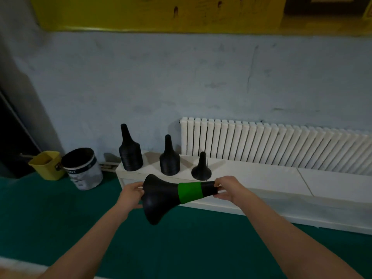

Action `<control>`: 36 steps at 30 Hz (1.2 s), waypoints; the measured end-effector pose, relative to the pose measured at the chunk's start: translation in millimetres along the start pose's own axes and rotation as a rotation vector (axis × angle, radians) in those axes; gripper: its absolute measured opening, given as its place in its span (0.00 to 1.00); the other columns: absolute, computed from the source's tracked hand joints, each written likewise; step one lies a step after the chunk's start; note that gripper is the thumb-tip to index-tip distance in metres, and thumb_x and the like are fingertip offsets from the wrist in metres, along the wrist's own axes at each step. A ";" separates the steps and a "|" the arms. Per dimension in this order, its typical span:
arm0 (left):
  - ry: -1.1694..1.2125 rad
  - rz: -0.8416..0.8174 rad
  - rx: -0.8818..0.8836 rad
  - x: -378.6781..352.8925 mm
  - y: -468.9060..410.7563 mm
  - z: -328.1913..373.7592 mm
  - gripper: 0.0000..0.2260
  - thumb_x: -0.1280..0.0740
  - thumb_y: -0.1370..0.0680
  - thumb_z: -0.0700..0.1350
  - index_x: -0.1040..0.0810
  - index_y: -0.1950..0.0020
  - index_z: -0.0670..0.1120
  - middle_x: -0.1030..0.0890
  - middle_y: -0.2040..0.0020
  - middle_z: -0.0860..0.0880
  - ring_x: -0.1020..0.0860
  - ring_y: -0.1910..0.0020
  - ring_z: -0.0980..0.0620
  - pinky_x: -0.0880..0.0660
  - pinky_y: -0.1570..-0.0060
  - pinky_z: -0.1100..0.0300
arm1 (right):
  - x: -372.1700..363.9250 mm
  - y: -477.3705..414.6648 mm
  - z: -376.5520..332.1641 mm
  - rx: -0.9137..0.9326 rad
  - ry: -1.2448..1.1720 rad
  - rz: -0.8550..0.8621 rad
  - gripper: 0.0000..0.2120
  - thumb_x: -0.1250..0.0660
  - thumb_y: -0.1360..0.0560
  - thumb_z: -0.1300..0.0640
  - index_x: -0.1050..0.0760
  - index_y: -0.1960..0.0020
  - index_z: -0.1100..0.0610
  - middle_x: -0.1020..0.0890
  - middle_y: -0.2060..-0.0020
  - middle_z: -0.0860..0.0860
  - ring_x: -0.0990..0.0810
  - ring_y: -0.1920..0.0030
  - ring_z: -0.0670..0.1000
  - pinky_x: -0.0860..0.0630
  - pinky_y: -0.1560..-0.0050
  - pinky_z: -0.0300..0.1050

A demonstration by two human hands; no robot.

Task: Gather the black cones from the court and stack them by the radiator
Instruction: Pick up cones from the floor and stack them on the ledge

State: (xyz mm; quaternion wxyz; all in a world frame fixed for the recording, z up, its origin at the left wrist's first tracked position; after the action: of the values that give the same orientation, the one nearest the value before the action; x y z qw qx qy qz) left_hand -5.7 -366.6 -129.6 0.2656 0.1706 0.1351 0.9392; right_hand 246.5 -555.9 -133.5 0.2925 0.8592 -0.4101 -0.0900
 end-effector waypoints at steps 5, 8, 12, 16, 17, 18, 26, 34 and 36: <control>0.016 0.014 0.012 -1.1 -79.7 18.9 0.15 0.45 0.22 0.28 0.24 0.41 0.39 0.22 0.60 0.42 0.23 0.63 0.48 0.23 0.70 0.59 | -25.7 -70.0 -42.9 0.010 0.001 -0.015 0.16 0.38 0.27 0.71 0.29 0.40 0.67 0.24 0.51 0.63 0.22 0.49 0.62 0.19 0.66 0.47; 0.006 0.035 0.023 -5.6 -143.0 31.6 0.16 0.45 0.22 0.28 0.24 0.39 0.37 0.20 0.53 0.39 0.22 0.57 0.43 0.22 0.61 0.55 | -39.0 -117.1 -69.6 -0.019 -0.009 -0.028 0.15 0.39 0.27 0.71 0.29 0.41 0.67 0.24 0.56 0.62 0.22 0.52 0.61 0.18 0.65 0.48; -0.056 -0.009 0.036 -18.8 -224.1 60.1 0.15 0.44 0.23 0.26 0.24 0.41 0.33 0.22 0.61 0.41 0.24 0.63 0.44 0.26 0.61 0.57 | -43.6 -181.0 -118.4 0.000 0.019 -0.023 0.11 0.38 0.26 0.71 0.29 0.44 0.66 0.24 0.52 0.62 0.23 0.54 0.59 0.18 0.64 0.49; -0.157 -0.006 0.048 -22.6 -293.6 82.4 0.13 0.40 0.23 0.28 0.22 0.42 0.35 0.22 0.64 0.43 0.24 0.65 0.44 0.28 0.61 0.55 | -53.5 -245.6 -169.9 0.089 0.142 -0.033 0.14 0.37 0.26 0.67 0.27 0.40 0.64 0.23 0.49 0.60 0.22 0.51 0.56 0.19 0.56 0.47; -0.165 -0.004 0.042 -23.6 -308.5 87.6 0.11 0.40 0.23 0.28 0.22 0.44 0.36 0.22 0.64 0.43 0.24 0.65 0.44 0.28 0.59 0.54 | -57.3 -262.4 -179.4 0.094 0.155 -0.031 0.17 0.37 0.26 0.67 0.27 0.38 0.65 0.23 0.47 0.60 0.22 0.51 0.56 0.19 0.56 0.47; -0.173 -0.001 0.037 -24.2 -318.3 92.2 0.11 0.40 0.23 0.28 0.23 0.46 0.38 0.22 0.64 0.43 0.25 0.65 0.44 0.29 0.58 0.53 | -60.9 -272.1 -188.0 0.103 0.166 -0.028 0.18 0.37 0.26 0.67 0.28 0.37 0.66 0.23 0.47 0.60 0.22 0.51 0.56 0.19 0.55 0.47; -0.287 -0.031 0.059 -16.3 -453.9 92.5 0.10 0.38 0.26 0.28 0.19 0.50 0.34 0.23 0.71 0.44 0.27 0.72 0.48 0.30 0.69 0.59 | -115.2 -366.0 -261.0 0.165 0.214 0.048 0.04 0.31 0.28 0.65 0.25 0.57 0.58 0.22 0.57 0.55 0.21 0.58 0.52 0.20 0.52 0.48; -0.074 -0.201 0.354 -39.2 -591.8 72.7 0.07 0.36 0.23 0.36 0.22 0.47 0.35 0.21 0.64 0.43 0.24 0.66 0.46 0.27 0.65 0.58 | -173.9 -435.6 -315.7 0.214 0.335 0.222 0.13 0.26 0.31 0.61 0.20 0.51 0.70 0.19 0.56 0.63 0.19 0.57 0.55 0.21 0.50 0.53; -0.055 -0.238 0.410 -45.0 -616.7 59.9 0.11 0.35 0.22 0.38 0.23 0.43 0.33 0.21 0.59 0.42 0.23 0.65 0.47 0.28 0.66 0.58 | -186.8 -454.5 -316.3 0.223 0.377 0.254 0.13 0.25 0.33 0.59 0.20 0.51 0.63 0.19 0.50 0.59 0.18 0.52 0.54 0.20 0.52 0.48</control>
State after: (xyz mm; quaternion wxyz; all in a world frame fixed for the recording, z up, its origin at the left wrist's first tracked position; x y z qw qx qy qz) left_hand 333.1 125.8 -299.0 0.3378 0.2295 0.3349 0.8492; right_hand 546.7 -55.0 -154.2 0.2763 0.8293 -0.4602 0.1552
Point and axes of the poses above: each hand's wrist, its own y-axis away from the middle knuckle, its own x-axis out of the back of the hand, z = x × y, the point moved 7 cm from there along -y, towards the middle knuckle
